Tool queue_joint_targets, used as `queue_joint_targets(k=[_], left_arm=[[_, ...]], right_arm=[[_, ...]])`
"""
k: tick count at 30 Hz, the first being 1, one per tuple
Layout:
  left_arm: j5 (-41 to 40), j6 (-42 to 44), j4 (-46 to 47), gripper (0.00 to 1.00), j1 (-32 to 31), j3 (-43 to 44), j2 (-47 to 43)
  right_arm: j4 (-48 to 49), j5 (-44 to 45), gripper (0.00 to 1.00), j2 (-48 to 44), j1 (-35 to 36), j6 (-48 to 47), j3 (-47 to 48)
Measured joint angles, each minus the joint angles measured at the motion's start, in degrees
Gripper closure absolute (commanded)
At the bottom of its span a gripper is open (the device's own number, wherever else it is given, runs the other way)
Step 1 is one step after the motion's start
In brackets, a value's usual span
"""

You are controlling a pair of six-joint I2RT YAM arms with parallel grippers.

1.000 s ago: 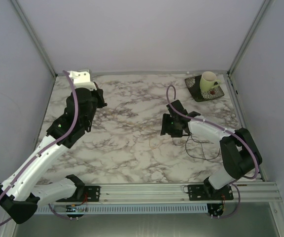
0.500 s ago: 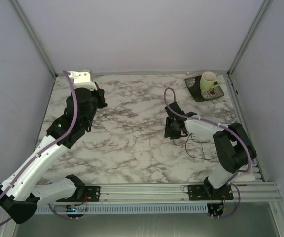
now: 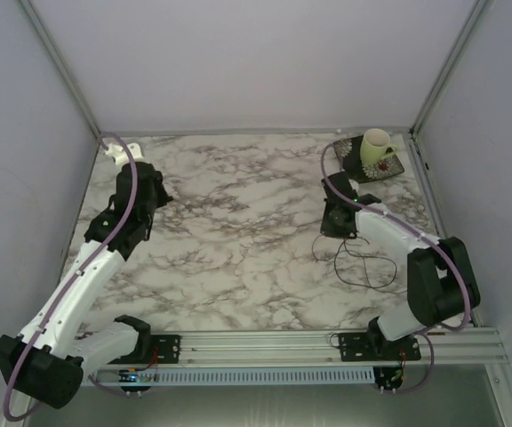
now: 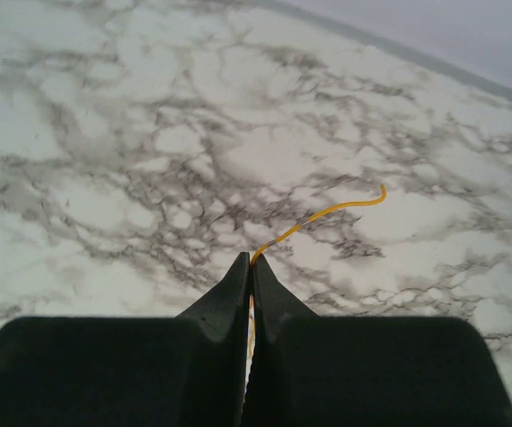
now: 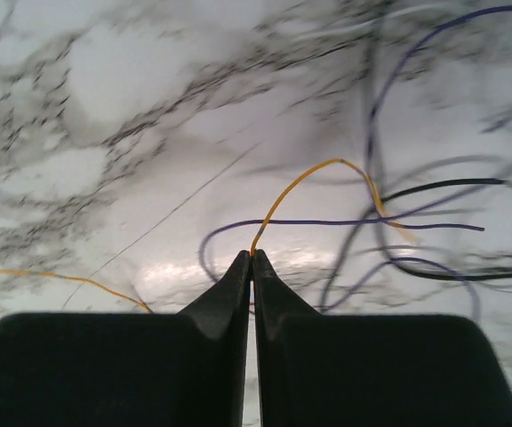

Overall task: Zip-tie the wires
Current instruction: Straighten the cable at the center of the board.

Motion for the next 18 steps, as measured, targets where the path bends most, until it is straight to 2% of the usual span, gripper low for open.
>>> queue_joint_targets(k=[7, 18], left_arm=[[5.0, -3.7, -0.3, 1.00, 5.7, -8.6, 0.0], [8.2, -13.6, 5.6, 1.00, 6.4, -26.9, -3.0]], right_arm=[[-3.5, 5.7, 1.00, -4.1, -10.3, -4.3, -0.1], [-5.9, 12.6, 1.00, -5.4, -22.1, -11.3, -0.1]])
